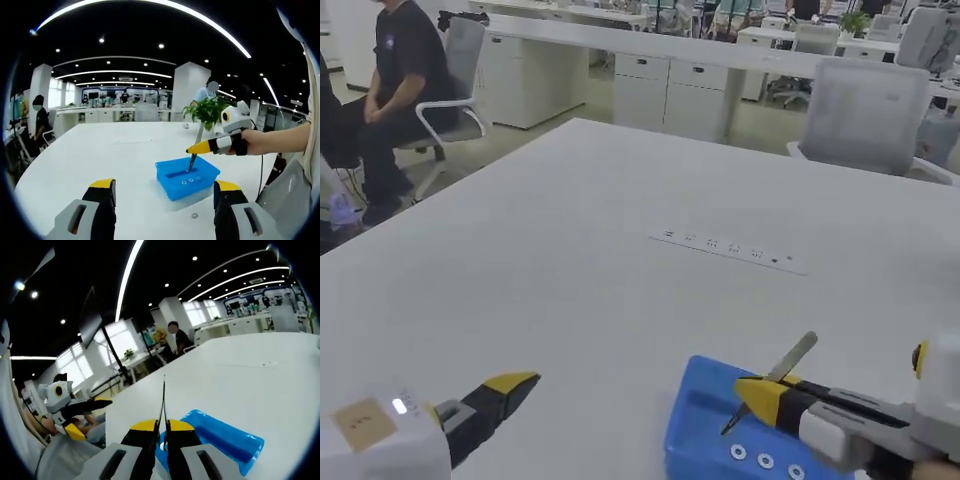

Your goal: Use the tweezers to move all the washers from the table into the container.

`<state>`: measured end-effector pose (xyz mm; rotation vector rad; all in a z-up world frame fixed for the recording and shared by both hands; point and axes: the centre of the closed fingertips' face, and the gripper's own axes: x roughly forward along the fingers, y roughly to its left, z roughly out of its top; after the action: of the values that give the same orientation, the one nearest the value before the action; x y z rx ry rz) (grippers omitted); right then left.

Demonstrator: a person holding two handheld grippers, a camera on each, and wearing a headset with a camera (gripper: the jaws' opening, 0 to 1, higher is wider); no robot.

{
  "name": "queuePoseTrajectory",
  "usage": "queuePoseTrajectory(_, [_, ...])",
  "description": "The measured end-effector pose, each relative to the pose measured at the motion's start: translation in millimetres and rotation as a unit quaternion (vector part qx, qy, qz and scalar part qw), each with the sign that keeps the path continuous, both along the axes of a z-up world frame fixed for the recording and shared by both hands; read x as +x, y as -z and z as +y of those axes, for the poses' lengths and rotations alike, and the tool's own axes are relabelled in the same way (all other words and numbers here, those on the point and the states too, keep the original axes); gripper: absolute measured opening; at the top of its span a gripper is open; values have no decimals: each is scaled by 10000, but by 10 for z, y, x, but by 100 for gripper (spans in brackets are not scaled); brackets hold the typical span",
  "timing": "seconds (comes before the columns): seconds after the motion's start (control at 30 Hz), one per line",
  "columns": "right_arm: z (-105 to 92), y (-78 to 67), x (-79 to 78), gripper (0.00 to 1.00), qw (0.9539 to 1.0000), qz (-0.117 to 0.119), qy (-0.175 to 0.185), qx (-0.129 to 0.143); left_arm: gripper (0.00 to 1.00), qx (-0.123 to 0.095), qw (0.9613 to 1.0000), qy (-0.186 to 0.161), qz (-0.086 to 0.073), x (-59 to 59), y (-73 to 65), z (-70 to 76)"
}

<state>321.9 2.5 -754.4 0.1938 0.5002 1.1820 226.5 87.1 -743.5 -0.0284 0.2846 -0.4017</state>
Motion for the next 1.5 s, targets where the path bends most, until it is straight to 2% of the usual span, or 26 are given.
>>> queuePoseTrajectory(0.13, [-5,26,114,3,9999,89,129,4,81,21,10000,-8,1,1,6,6])
queuePoseTrajectory(0.23, [-6,88,175,3,9997,138,197,-97,81,51,10000,-3,9,0,13,6])
queuePoseTrajectory(0.47, [10,245,263,3,9986,367,330,-202,82,285,9996,71,51,-11,57,-14])
queuePoseTrajectory(0.97, [47,448,323,3,9974,433,287,-503,83,502,9986,126,138,-20,115,-13])
queuePoseTrajectory(1.5, [109,683,324,3,9956,471,55,-809,82,477,9987,86,127,-11,110,5])
